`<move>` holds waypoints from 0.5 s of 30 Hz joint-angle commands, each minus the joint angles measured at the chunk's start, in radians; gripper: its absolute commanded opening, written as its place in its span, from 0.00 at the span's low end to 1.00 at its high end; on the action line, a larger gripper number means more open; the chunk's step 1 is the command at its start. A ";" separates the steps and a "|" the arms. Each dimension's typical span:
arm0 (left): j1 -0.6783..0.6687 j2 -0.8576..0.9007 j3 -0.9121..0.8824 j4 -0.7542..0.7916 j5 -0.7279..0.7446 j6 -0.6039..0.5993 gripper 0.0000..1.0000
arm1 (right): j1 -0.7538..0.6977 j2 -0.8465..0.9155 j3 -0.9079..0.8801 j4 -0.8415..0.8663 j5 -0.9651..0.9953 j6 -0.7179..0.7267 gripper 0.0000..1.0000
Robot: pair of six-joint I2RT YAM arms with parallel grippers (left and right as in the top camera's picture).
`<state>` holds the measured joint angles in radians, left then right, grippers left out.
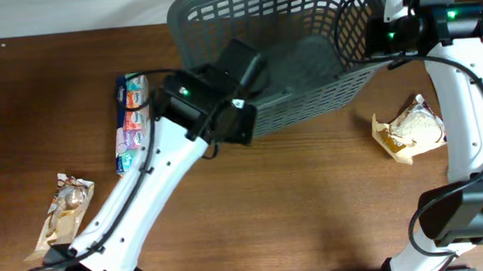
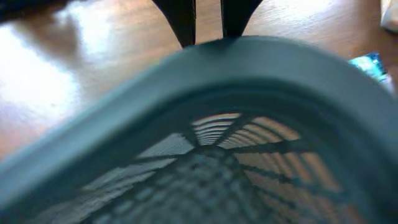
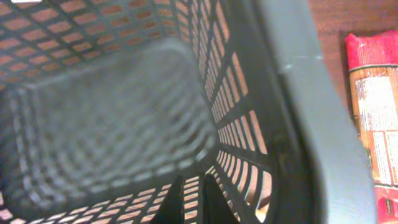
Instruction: Pack container
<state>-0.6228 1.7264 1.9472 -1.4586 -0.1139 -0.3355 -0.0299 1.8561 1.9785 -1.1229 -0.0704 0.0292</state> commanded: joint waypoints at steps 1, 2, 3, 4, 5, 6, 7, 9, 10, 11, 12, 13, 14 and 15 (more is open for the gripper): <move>0.051 0.001 0.016 0.000 -0.034 -0.016 0.02 | 0.004 0.004 0.003 -0.040 0.030 -0.006 0.04; 0.069 -0.002 0.016 0.000 -0.034 -0.016 0.02 | 0.004 0.003 0.003 -0.045 0.031 -0.007 0.04; 0.086 -0.003 0.016 0.000 -0.034 -0.015 0.02 | 0.004 0.003 0.003 -0.053 0.031 -0.006 0.04; 0.090 -0.003 0.016 0.001 -0.034 -0.015 0.02 | 0.004 0.003 0.003 -0.056 0.031 -0.006 0.04; 0.099 -0.003 0.016 0.003 -0.034 -0.015 0.02 | 0.004 0.003 0.003 -0.062 0.030 -0.006 0.04; 0.108 -0.003 0.016 0.006 -0.033 -0.015 0.02 | 0.004 0.003 0.003 -0.069 0.030 -0.006 0.04; 0.113 -0.003 0.016 0.010 -0.034 -0.015 0.02 | 0.004 0.003 0.003 -0.073 0.030 -0.006 0.04; 0.117 -0.003 0.016 0.024 -0.034 -0.015 0.01 | 0.004 0.003 0.003 -0.080 0.030 -0.006 0.04; 0.117 -0.003 0.016 0.029 -0.033 -0.015 0.02 | 0.004 0.003 0.003 -0.082 0.030 -0.006 0.04; 0.117 -0.003 0.016 0.033 -0.033 -0.015 0.02 | 0.004 0.003 0.003 -0.085 0.030 -0.006 0.04; 0.117 -0.003 0.016 0.033 -0.033 -0.015 0.02 | 0.004 0.003 0.003 -0.087 0.030 -0.006 0.04; 0.117 -0.003 0.016 0.031 -0.031 -0.015 0.02 | 0.004 0.003 0.003 -0.086 0.030 -0.006 0.04; 0.117 -0.006 0.016 0.023 -0.024 -0.014 0.02 | 0.003 0.003 0.003 -0.085 0.031 -0.006 0.04; 0.117 -0.012 0.016 0.006 -0.005 -0.015 0.02 | 0.003 0.003 0.003 -0.085 0.030 -0.006 0.04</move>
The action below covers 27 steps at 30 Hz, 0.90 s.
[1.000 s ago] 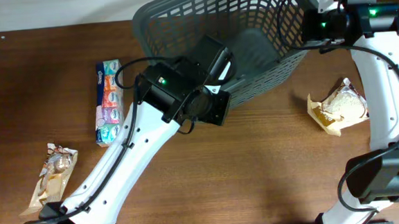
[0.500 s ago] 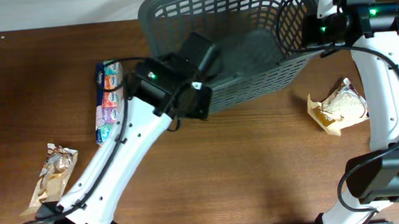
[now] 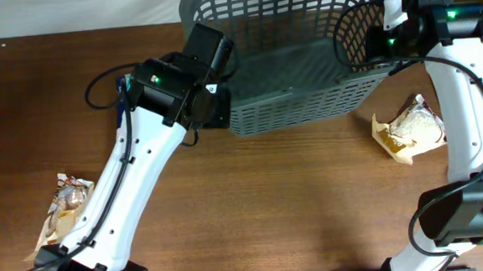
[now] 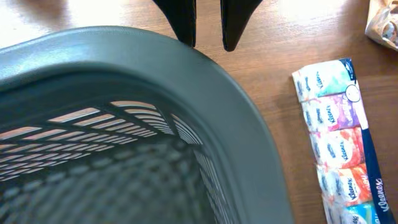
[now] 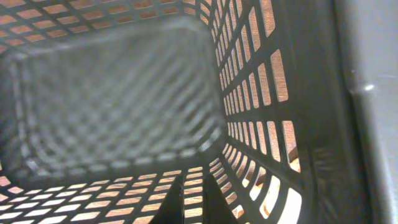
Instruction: Pack container
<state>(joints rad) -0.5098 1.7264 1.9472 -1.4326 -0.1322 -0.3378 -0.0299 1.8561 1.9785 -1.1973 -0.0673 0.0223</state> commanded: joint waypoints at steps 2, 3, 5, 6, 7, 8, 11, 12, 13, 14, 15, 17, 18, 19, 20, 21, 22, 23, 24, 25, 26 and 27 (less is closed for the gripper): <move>0.004 -0.029 0.016 -0.056 0.034 -0.013 0.02 | 0.003 0.003 0.003 -0.010 0.027 0.000 0.04; 0.004 -0.038 0.016 -0.068 0.034 -0.013 0.02 | 0.003 0.003 0.003 -0.008 0.027 0.000 0.04; 0.003 -0.067 0.016 -0.092 0.035 -0.013 0.02 | 0.004 0.004 0.003 -0.002 0.027 0.000 0.04; 0.002 -0.079 0.016 -0.095 0.035 -0.013 0.02 | 0.004 0.003 0.003 0.002 0.027 0.001 0.04; 0.002 -0.093 0.016 -0.094 0.034 -0.013 0.02 | 0.004 0.003 0.003 0.004 0.027 0.001 0.04; 0.002 -0.107 0.016 -0.090 0.034 -0.013 0.02 | 0.004 0.003 0.003 0.005 0.027 0.001 0.04; 0.002 -0.146 0.016 -0.075 0.035 -0.013 0.02 | 0.004 0.003 0.003 0.005 0.027 0.001 0.04; 0.002 -0.150 0.016 -0.075 0.041 -0.013 0.02 | 0.004 0.003 0.003 0.005 0.027 0.001 0.04; 0.002 -0.153 0.016 -0.075 0.077 -0.013 0.02 | 0.004 0.003 0.003 0.005 0.027 0.001 0.04; 0.002 -0.152 0.016 -0.071 0.131 -0.013 0.02 | 0.004 0.003 0.003 0.005 0.027 0.001 0.04; 0.002 -0.150 0.016 -0.068 0.168 -0.013 0.02 | 0.004 0.003 0.003 0.004 0.027 0.001 0.04; -0.011 -0.148 0.016 -0.059 0.198 -0.012 0.02 | 0.004 0.003 0.003 0.004 0.027 0.002 0.04; -0.021 -0.148 0.016 -0.051 0.196 -0.006 0.02 | 0.004 0.003 0.003 0.004 0.026 0.002 0.04; -0.029 -0.148 0.016 -0.045 0.197 -0.005 0.02 | 0.004 0.003 0.003 0.004 0.026 0.002 0.04; -0.038 -0.148 0.016 -0.040 0.197 -0.006 0.02 | 0.004 0.003 0.003 0.004 0.026 0.002 0.04; -0.062 -0.148 0.016 -0.034 0.196 -0.005 0.02 | 0.004 0.004 0.003 0.004 0.023 0.002 0.04; -0.075 -0.148 0.016 -0.033 0.196 -0.005 0.02 | 0.004 0.003 0.003 0.004 0.023 0.005 0.04; -0.091 -0.145 0.016 -0.034 0.196 -0.003 0.02 | 0.004 0.003 0.003 0.004 0.019 0.005 0.04; -0.097 -0.143 0.016 -0.034 0.196 -0.002 0.02 | 0.004 0.003 0.003 0.004 0.019 0.005 0.04; -0.106 -0.133 0.015 -0.032 0.193 0.002 0.02 | 0.004 0.003 0.003 0.004 0.019 0.005 0.04; -0.110 -0.124 0.014 -0.029 0.183 0.005 0.02 | 0.004 0.003 0.003 0.004 0.018 0.005 0.04; -0.113 -0.113 0.010 -0.023 0.174 0.018 0.02 | 0.004 0.003 0.003 0.004 0.018 0.005 0.04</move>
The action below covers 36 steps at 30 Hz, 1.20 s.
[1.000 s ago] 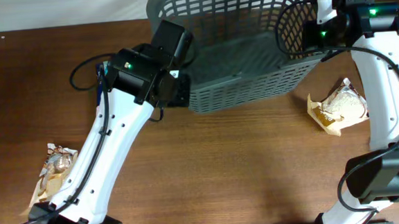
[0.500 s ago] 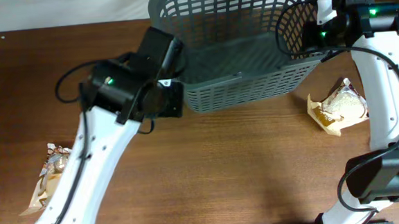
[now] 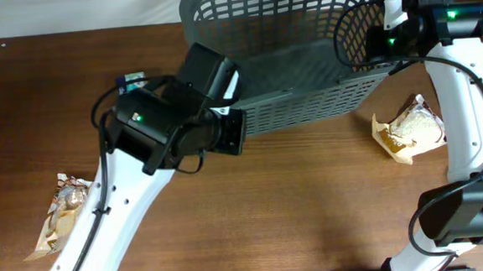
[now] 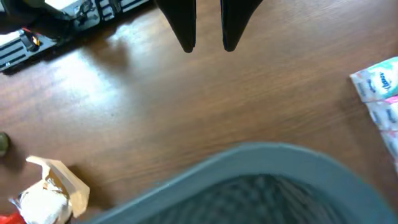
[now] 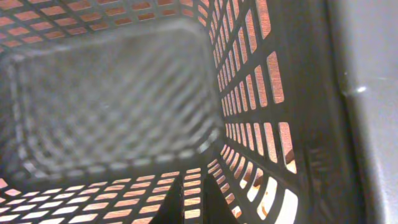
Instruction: Pack container
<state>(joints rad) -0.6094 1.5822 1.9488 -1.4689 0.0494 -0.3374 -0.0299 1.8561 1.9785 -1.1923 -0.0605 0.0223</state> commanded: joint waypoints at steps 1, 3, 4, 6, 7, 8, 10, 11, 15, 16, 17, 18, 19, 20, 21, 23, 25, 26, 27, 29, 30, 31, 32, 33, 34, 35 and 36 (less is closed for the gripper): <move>-0.014 0.043 0.002 0.022 -0.011 0.017 0.02 | 0.004 0.003 0.003 -0.001 0.008 0.005 0.04; -0.014 0.061 -0.004 0.026 -0.011 0.016 0.02 | 0.004 0.003 0.003 -0.002 0.005 0.005 0.04; -0.014 0.070 -0.004 0.026 -0.011 0.016 0.02 | 0.004 0.003 0.003 -0.002 0.005 0.005 0.04; -0.014 0.089 -0.004 0.026 0.006 0.016 0.02 | 0.004 0.003 0.003 -0.002 0.005 0.005 0.04; -0.014 0.100 -0.004 0.029 0.019 0.016 0.02 | 0.004 0.003 0.003 -0.002 0.005 0.005 0.04; -0.016 0.106 -0.004 0.031 0.026 0.016 0.02 | 0.004 0.003 0.003 -0.002 0.005 0.005 0.04; -0.016 0.120 -0.004 0.048 0.026 0.016 0.02 | 0.004 0.003 0.003 -0.002 0.005 0.005 0.04; -0.016 0.123 -0.004 0.057 0.026 0.016 0.02 | 0.004 0.003 0.003 -0.002 0.005 0.005 0.04; -0.016 0.125 -0.005 0.078 0.026 0.017 0.02 | 0.004 0.003 0.003 -0.002 0.005 0.005 0.04; -0.016 0.127 -0.006 0.082 0.026 0.017 0.02 | 0.004 0.003 0.003 -0.002 0.005 0.005 0.04; -0.016 0.129 -0.009 0.087 0.026 0.017 0.02 | 0.004 0.003 0.003 -0.002 0.005 0.005 0.04; -0.016 0.132 -0.014 0.093 0.026 0.017 0.02 | 0.004 0.003 0.003 -0.002 0.005 0.005 0.04; -0.016 0.145 -0.021 0.100 0.026 0.017 0.02 | 0.004 0.003 0.003 -0.004 0.005 0.005 0.04; -0.016 0.149 -0.021 0.101 0.026 0.017 0.02 | 0.004 0.003 0.003 -0.005 0.005 0.005 0.04; -0.016 0.153 -0.021 0.104 0.026 0.017 0.02 | 0.004 0.003 0.003 -0.006 0.005 0.005 0.04; -0.016 0.156 -0.022 0.116 0.024 0.017 0.02 | 0.004 0.003 0.003 -0.008 0.005 0.004 0.04; -0.016 0.157 -0.022 0.130 0.021 0.017 0.02 | 0.004 0.003 0.003 -0.010 0.005 0.004 0.04; -0.016 0.157 -0.022 0.134 0.014 0.017 0.02 | 0.004 0.003 0.003 -0.013 0.005 0.004 0.04; -0.016 0.157 -0.022 0.137 0.006 0.017 0.02 | 0.004 0.003 0.003 -0.015 0.005 0.004 0.04; -0.016 0.157 -0.022 0.145 -0.021 0.018 0.02 | 0.004 0.003 0.003 -0.019 0.005 0.004 0.04; -0.016 0.157 -0.022 0.150 -0.024 0.018 0.02 | 0.004 0.003 0.003 -0.022 0.005 0.004 0.04; -0.016 0.157 -0.022 0.153 -0.023 0.018 0.02 | 0.004 0.003 0.003 -0.024 0.005 0.004 0.04; -0.016 0.157 -0.022 0.157 -0.024 0.021 0.02 | 0.004 0.003 0.003 -0.028 0.005 0.004 0.04; -0.016 0.157 -0.022 0.157 -0.032 0.020 0.02 | 0.004 0.003 0.003 -0.031 0.005 0.004 0.04; -0.016 0.157 -0.022 0.156 -0.050 0.020 0.02 | 0.004 0.003 0.003 -0.032 0.005 0.004 0.04; -0.016 0.157 -0.022 0.155 -0.071 0.020 0.02 | 0.004 0.003 0.003 -0.035 0.005 0.004 0.04; -0.016 0.157 -0.022 0.154 -0.085 0.020 0.02 | 0.004 0.003 0.003 -0.036 0.005 0.004 0.04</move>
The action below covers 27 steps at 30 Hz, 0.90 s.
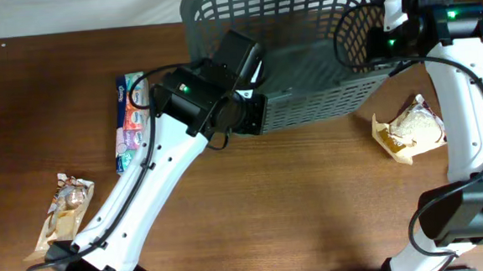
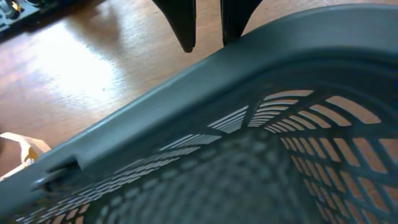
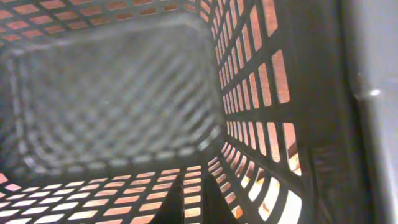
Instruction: Pack container
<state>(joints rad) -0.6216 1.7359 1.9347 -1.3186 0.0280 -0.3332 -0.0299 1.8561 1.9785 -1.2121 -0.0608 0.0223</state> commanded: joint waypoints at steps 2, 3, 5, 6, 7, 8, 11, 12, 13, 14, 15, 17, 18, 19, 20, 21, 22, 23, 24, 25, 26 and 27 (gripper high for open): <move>0.001 0.003 -0.008 0.003 -0.077 0.016 0.02 | 0.004 0.003 0.003 -0.020 0.005 0.004 0.04; 0.005 0.003 -0.008 0.002 -0.077 0.016 0.02 | 0.004 0.003 0.003 -0.023 0.005 0.004 0.04; 0.012 0.003 -0.008 -0.001 -0.077 0.016 0.02 | 0.004 0.003 0.003 -0.025 0.005 0.004 0.04; 0.014 0.003 -0.008 -0.001 -0.077 0.016 0.02 | 0.004 0.003 0.003 -0.026 0.005 0.004 0.04; 0.020 0.003 -0.008 0.000 -0.077 0.016 0.02 | 0.004 0.003 0.003 -0.029 0.005 0.004 0.04; 0.023 0.003 -0.008 -0.001 -0.077 0.016 0.02 | 0.004 0.003 0.003 -0.030 0.005 0.004 0.04; 0.040 0.003 -0.008 -0.002 -0.077 0.016 0.02 | 0.004 0.003 0.003 -0.031 0.005 0.004 0.04; 0.042 0.003 -0.008 -0.002 -0.077 0.016 0.02 | 0.004 0.003 0.003 -0.031 0.005 0.004 0.04; 0.042 0.003 -0.008 -0.001 -0.077 0.016 0.02 | 0.004 0.003 0.003 -0.032 0.005 0.004 0.04; 0.042 0.003 -0.008 0.001 -0.077 0.016 0.02 | 0.004 0.003 0.003 -0.032 0.005 0.004 0.04; 0.042 0.003 -0.008 0.003 -0.077 0.016 0.02 | 0.004 0.003 0.003 -0.032 0.005 0.004 0.04; 0.042 0.003 -0.008 0.003 -0.077 0.016 0.02 | 0.004 0.003 0.003 -0.034 0.005 0.004 0.04; 0.042 0.003 -0.008 0.002 -0.077 0.016 0.02 | 0.004 0.003 0.003 -0.034 0.005 0.004 0.04; 0.042 0.003 -0.008 0.002 -0.077 0.016 0.02 | 0.004 0.003 0.003 -0.034 0.005 0.004 0.04; 0.042 0.003 -0.008 -0.001 -0.077 0.016 0.02 | 0.004 0.003 0.003 -0.033 0.005 0.004 0.04; 0.042 0.003 -0.008 -0.005 -0.077 0.016 0.02 | 0.004 0.003 0.003 -0.030 0.005 0.004 0.04; 0.042 0.003 -0.008 -0.007 -0.076 0.016 0.02 | 0.004 0.003 0.003 -0.026 0.005 0.004 0.04; 0.041 0.001 -0.008 -0.011 -0.076 0.016 0.02 | 0.004 0.002 0.004 -0.020 0.002 0.004 0.04; 0.040 -0.002 -0.008 -0.013 -0.076 0.016 0.02 | 0.004 0.001 0.005 -0.013 -0.007 0.003 0.04; 0.033 -0.017 -0.008 -0.014 -0.077 0.016 0.02 | 0.004 -0.002 0.020 -0.006 -0.040 0.001 0.04; 0.030 -0.024 -0.008 -0.013 -0.077 0.017 0.02 | 0.004 -0.003 0.029 -0.005 -0.048 0.000 0.04; 0.024 -0.039 -0.008 -0.010 -0.077 0.017 0.02 | 0.004 -0.004 0.046 -0.006 -0.056 0.000 0.04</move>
<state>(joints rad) -0.5869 1.7359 1.9347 -1.3281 -0.0341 -0.3328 -0.0299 1.8561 1.9785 -1.2236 -0.0761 0.0231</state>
